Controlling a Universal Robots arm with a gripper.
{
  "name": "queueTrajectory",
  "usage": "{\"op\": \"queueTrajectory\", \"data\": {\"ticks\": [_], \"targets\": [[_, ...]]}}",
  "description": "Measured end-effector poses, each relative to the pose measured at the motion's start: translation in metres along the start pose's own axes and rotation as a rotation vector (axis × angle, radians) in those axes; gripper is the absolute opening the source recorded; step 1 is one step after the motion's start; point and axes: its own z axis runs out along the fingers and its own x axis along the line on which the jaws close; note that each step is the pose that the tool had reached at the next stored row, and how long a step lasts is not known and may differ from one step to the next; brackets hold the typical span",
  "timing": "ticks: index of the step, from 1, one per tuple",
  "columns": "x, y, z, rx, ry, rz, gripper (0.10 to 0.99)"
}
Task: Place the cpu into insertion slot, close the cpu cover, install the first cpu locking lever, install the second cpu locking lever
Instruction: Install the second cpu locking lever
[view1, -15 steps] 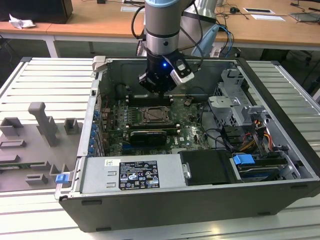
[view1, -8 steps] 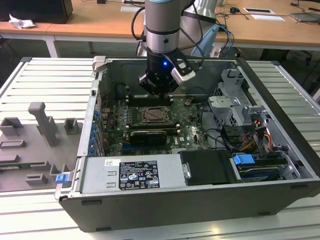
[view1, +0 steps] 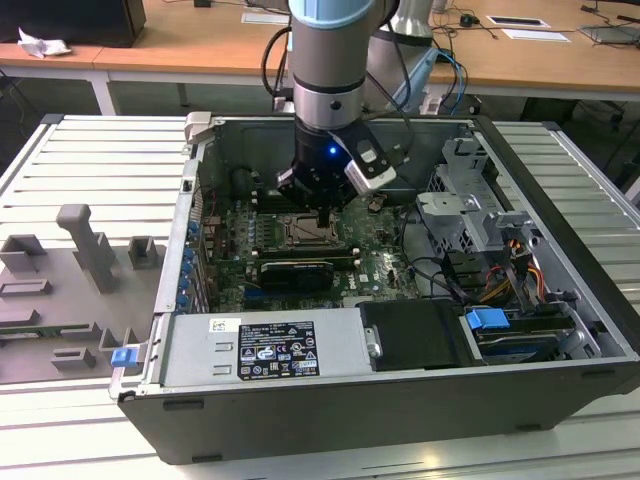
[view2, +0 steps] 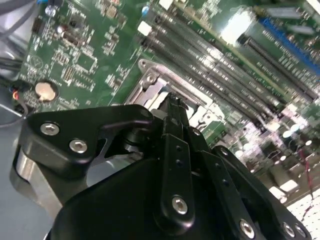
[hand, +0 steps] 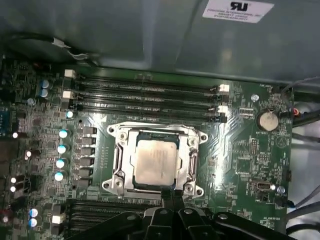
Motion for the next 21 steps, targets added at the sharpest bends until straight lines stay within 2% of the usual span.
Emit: {"op": "queueTrajectory", "data": {"ticks": [1,2,5,7,9,11,13,18,21], "targets": [[0.0003,-0.0031,0.0006,-0.018,-0.0016,0.001,0.106],[0.0006,-0.0053,0.0010,-0.022,-0.0019,0.001,0.106],[0.0030,-0.0153,0.0018,-0.023,-0.0020,0.001,0.106],[0.0065,-0.0169,0.0017,-0.023,-0.0019,0.001,0.106],[0.0142,-0.0171,0.0014,-0.023,-0.0019,0.001,0.106],[0.0279,-0.0167,0.0011,-0.023,-0.0019,0.001,0.106],[0.0362,-0.0172,0.0012,-0.024,-0.0020,0.001,0.106],[0.0407,-0.0231,0.0017,-0.029,-0.0025,0.002,0.106],[0.0446,-0.0234,0.0029,-0.036,-0.0030,0.002,0.106]]}}
